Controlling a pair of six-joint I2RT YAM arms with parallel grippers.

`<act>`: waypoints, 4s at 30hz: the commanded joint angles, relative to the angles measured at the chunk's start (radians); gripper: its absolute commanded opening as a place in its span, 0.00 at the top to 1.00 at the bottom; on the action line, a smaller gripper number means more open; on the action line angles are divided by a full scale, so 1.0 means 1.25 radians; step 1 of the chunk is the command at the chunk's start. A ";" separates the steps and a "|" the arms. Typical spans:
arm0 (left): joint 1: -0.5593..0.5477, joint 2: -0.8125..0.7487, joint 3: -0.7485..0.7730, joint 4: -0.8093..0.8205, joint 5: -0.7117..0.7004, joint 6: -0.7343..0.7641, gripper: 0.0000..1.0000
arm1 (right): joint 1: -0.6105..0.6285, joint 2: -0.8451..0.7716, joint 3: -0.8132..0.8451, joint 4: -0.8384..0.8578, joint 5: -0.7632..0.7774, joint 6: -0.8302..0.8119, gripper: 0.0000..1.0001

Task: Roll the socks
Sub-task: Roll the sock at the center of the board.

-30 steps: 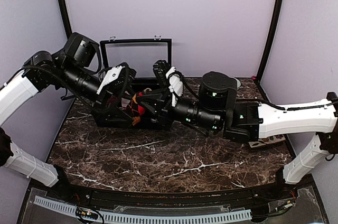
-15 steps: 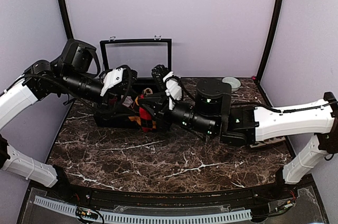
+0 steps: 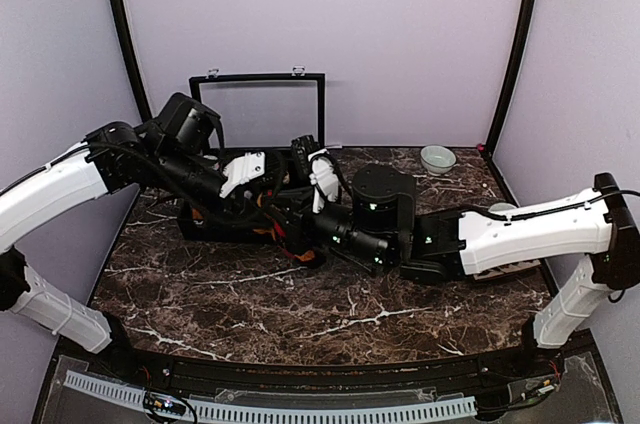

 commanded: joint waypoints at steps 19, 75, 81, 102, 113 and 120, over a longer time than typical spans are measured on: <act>-0.061 0.294 0.025 0.314 -0.347 0.181 1.00 | -0.107 -0.504 -0.386 -0.344 0.246 0.195 0.00; -0.301 0.379 -0.358 0.355 -0.206 0.070 0.01 | -0.070 -0.034 -0.581 0.237 -0.122 0.484 0.53; -0.301 0.373 -0.386 0.387 -0.227 0.072 0.01 | -0.043 0.056 -0.576 0.372 -0.206 0.488 0.75; -0.100 0.181 -0.295 0.302 -0.200 0.053 0.01 | -0.035 0.050 -0.512 0.238 -0.148 0.419 0.69; 0.124 0.147 -0.185 0.254 0.004 -0.068 0.02 | -0.046 0.157 -0.372 0.134 -0.195 0.354 0.73; 0.079 0.073 -0.182 0.075 0.155 0.211 0.09 | -0.058 0.212 -0.388 0.158 -0.208 0.389 0.78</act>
